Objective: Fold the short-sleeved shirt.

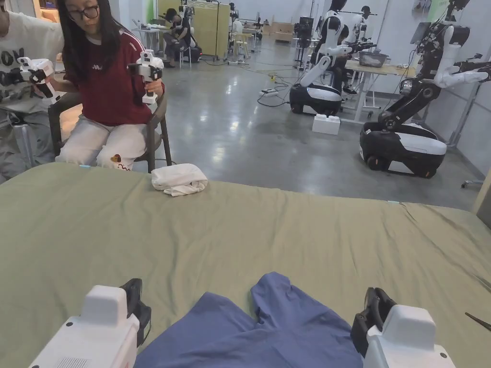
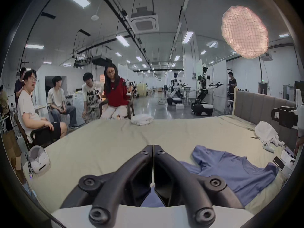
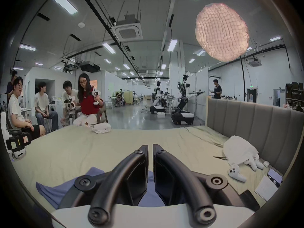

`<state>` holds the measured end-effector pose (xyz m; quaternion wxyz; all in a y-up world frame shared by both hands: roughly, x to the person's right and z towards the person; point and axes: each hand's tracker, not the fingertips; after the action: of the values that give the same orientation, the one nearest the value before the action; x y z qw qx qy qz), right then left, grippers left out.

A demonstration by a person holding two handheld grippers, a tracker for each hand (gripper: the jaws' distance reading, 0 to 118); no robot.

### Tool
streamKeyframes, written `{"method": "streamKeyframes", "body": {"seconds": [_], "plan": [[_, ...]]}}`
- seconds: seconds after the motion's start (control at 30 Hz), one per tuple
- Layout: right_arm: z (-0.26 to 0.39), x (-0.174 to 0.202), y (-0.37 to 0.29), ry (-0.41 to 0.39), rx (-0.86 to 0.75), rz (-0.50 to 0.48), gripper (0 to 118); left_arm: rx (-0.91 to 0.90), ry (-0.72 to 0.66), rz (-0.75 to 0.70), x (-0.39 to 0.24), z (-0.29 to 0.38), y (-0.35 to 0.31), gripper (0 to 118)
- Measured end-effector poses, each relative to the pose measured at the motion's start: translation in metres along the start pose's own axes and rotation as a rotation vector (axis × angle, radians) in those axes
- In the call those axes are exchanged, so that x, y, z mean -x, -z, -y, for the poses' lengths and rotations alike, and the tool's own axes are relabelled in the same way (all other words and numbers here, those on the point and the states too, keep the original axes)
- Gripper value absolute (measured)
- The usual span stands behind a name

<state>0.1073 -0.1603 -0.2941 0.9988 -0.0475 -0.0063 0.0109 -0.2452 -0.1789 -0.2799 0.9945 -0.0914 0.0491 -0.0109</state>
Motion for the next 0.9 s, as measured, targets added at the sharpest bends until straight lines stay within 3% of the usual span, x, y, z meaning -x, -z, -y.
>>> {"method": "streamKeyframes", "body": {"seconds": [0.23, 0.4, 0.6, 0.67, 0.77, 0.8, 0.9], "plan": [[-0.004, 0.014, -0.003, -0.049, -0.039, -0.031, 0, 0.007, -0.002, 0.024, 0.013, -0.002, -0.012, 0], [0.006, 0.015, 0.003, -0.072, 0.007, -0.063, 0, 0.235, -0.038, -0.042, 0.073, 0.029, 0.0, 0], [0.026, 0.019, 0.01, -0.116, 0.08, -0.097, 0, 0.555, -0.2, -0.041, 0.145, 0.081, 0.031, 2], [0.032, 0.019, 0.012, -0.112, 0.1, -0.102, 0, 0.614, -0.257, -0.051, 0.157, 0.097, 0.04, 18], [0.04, 0.021, 0.016, -0.113, 0.133, -0.102, 0, 0.732, -0.293, -0.042, 0.158, 0.115, 0.053, 64], [0.042, 0.02, 0.017, -0.116, 0.144, -0.103, 0, 0.758, -0.295, -0.059, 0.158, 0.122, 0.057, 69], [0.049, 0.02, 0.021, -0.121, 0.173, -0.099, 0, 0.828, -0.291, -0.096, 0.154, 0.138, 0.067, 69]]}}
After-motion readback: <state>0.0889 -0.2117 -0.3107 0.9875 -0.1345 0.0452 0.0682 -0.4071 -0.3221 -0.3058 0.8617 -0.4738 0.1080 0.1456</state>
